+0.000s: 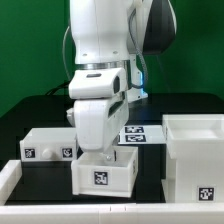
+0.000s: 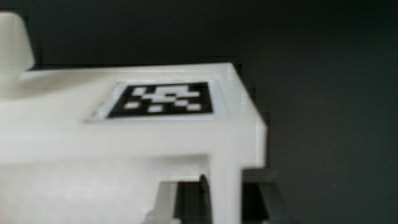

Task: Assemble drawer

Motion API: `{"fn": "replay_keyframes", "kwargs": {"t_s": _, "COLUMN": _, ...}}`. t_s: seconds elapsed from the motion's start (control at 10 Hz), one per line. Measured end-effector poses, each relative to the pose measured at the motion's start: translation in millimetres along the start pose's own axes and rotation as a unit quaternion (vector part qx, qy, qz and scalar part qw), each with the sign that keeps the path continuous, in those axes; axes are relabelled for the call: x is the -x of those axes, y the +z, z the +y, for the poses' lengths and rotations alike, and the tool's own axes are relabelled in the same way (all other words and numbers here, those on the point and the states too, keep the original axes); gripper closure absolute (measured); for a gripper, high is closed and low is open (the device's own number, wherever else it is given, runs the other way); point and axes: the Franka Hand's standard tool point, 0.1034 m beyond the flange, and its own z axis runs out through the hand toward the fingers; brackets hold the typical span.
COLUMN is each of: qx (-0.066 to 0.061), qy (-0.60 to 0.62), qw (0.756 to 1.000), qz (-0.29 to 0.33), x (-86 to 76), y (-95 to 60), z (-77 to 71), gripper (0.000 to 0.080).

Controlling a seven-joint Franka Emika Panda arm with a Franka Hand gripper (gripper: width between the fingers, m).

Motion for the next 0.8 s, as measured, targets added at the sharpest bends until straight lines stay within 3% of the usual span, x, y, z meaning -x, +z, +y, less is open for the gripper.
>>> {"fn": "replay_keyframes", "kwargs": {"t_s": 0.2, "qx": -0.002, "qy": -0.047, "qw": 0.999, "qz": -0.005, "x": -21.2, "y": 3.9, "z": -3.1, "gripper": 0.0765}}
{"fn": "replay_keyframes", "kwargs": {"t_s": 0.8, "qx": -0.008, "qy": -0.044, "qw": 0.999, "qz": -0.006, "x": -26.1, "y": 5.2, "z": -0.1, "gripper": 0.0765}}
